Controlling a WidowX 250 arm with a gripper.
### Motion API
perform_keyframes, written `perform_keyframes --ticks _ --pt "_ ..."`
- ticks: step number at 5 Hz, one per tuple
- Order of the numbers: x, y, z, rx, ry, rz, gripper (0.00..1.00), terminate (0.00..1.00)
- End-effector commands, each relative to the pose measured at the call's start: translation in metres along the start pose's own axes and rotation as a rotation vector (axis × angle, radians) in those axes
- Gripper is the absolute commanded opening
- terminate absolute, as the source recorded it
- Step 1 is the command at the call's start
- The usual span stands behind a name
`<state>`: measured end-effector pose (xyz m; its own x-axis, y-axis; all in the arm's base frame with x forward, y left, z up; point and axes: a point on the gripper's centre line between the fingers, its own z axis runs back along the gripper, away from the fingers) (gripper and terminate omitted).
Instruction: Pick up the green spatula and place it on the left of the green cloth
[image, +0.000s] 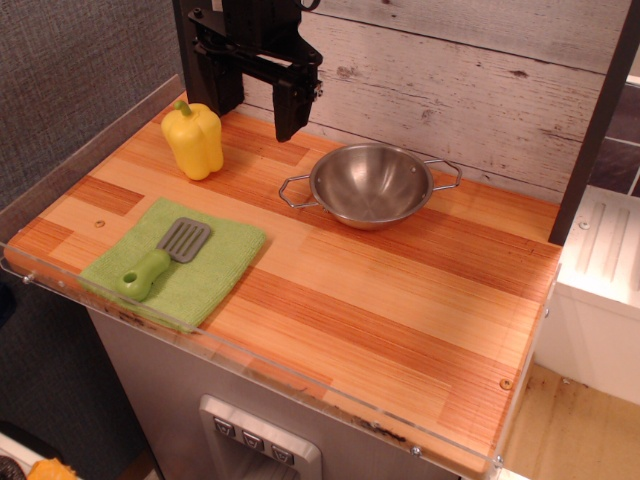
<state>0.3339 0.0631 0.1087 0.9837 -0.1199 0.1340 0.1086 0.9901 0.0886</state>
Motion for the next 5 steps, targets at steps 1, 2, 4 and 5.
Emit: perform_keyframes --ticks 1,2,4,5 --pt "0.000 0.000 0.000 0.000 0.000 0.000 1.00 0.00" --pt "-0.032 0.003 0.001 -0.019 -0.018 -0.034 1.00 0.00" --pt "-0.093 0.016 -0.008 0.024 0.043 -0.007 1.00 0.00" --pt "-0.105 0.019 -0.026 0.029 0.095 0.029 1.00 0.00"
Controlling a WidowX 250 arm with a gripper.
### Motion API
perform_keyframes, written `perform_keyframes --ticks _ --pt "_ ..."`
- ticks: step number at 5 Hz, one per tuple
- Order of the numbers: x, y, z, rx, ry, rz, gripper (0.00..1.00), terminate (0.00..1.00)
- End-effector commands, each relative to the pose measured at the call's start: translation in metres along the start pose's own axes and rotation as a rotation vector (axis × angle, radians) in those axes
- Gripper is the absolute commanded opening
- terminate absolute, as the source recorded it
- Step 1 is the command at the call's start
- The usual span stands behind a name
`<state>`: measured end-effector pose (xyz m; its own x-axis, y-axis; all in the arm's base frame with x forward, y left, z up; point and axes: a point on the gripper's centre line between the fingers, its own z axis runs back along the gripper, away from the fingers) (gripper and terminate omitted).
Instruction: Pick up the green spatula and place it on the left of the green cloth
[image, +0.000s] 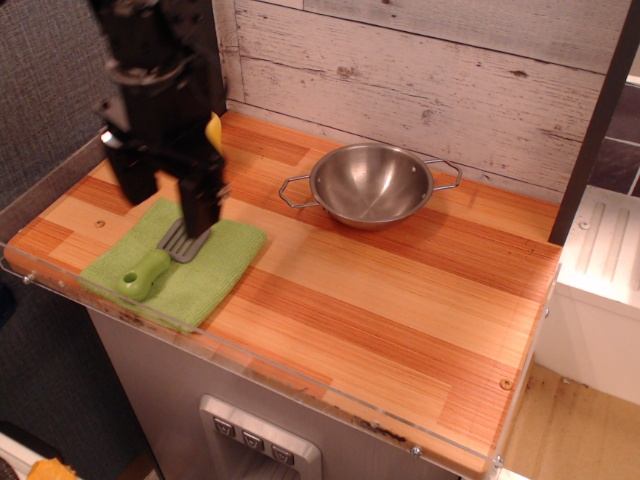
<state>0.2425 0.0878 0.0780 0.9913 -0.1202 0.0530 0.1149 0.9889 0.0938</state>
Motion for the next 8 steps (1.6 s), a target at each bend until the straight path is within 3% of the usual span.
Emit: perform_keyframes --ticks 1,3,6,7,8 --pt "-0.008 0.009 -0.025 0.020 0.040 0.047 1.00 0.00" --pt "-0.014 0.013 -0.045 0.001 0.075 0.064 1.00 0.00" --pt "-0.021 0.019 -0.054 0.001 0.090 0.090 1.00 0.00" --pt "-0.021 0.018 -0.055 0.004 0.097 0.087 0.00 0.00" --pt "-0.021 0.018 -0.056 0.000 0.101 0.089 0.00 0.00"
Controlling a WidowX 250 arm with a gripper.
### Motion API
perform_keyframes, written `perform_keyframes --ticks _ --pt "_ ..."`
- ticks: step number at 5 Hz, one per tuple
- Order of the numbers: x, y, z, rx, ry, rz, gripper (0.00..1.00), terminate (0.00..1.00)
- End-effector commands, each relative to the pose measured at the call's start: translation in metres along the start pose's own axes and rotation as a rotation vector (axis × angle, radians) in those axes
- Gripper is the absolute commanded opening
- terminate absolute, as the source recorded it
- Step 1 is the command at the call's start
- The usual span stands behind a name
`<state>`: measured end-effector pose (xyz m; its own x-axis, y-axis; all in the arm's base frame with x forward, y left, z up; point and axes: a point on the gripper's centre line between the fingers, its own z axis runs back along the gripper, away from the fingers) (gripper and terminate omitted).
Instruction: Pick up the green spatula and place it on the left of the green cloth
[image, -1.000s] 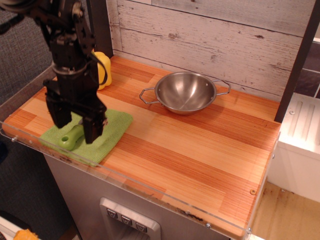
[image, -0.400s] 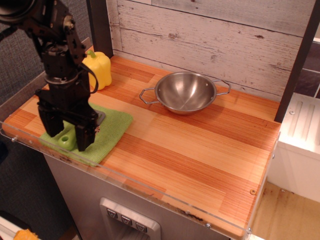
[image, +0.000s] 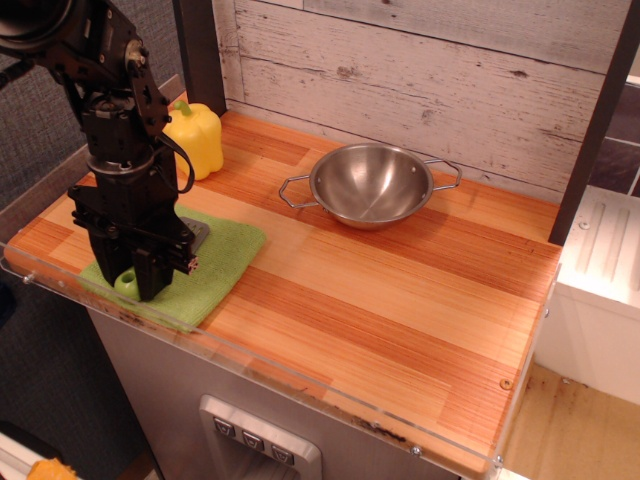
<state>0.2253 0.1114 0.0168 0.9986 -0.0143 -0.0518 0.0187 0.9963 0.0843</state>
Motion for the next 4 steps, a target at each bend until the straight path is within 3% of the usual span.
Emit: perform_keyframes --ticks 1,2,3,4 --pt "0.002 0.002 0.019 0.027 -0.043 -0.015 0.00 0.00" --pt "-0.009 0.018 0.053 0.050 -0.112 0.019 0.00 0.00" --pt "-0.021 0.045 0.051 0.046 -0.108 0.085 0.00 0.00" --pt "-0.024 0.072 0.037 0.033 -0.067 0.114 0.00 0.00"
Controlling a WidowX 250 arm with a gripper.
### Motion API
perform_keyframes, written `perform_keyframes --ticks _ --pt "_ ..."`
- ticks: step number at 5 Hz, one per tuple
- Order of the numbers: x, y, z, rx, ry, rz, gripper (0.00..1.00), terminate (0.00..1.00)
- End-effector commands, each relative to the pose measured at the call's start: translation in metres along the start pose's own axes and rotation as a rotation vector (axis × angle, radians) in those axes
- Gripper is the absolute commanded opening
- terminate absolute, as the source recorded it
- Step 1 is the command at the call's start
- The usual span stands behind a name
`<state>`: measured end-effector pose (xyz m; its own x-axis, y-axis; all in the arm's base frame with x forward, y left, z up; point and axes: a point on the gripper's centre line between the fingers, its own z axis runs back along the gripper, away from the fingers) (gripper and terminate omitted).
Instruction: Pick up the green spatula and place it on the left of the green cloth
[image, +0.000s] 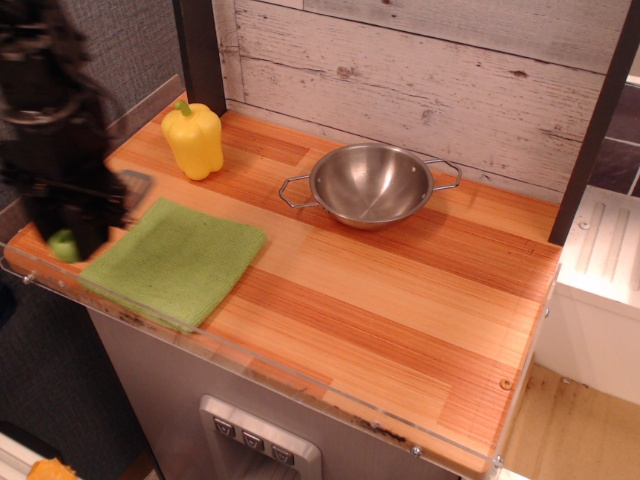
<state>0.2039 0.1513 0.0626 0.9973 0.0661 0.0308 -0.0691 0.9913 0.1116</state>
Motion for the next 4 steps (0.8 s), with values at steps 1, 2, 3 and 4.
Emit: perform_keyframes --ticks 1,2,3,4 --pt "0.013 0.046 -0.022 0.001 0.011 -0.054 0.00 0.00" --pt "0.033 0.051 -0.035 0.002 0.011 -0.123 0.00 0.00" --pt "0.049 0.050 -0.035 0.009 -0.002 -0.161 0.00 0.00" --pt "0.049 0.045 -0.040 0.006 0.010 -0.170 0.00 0.00"
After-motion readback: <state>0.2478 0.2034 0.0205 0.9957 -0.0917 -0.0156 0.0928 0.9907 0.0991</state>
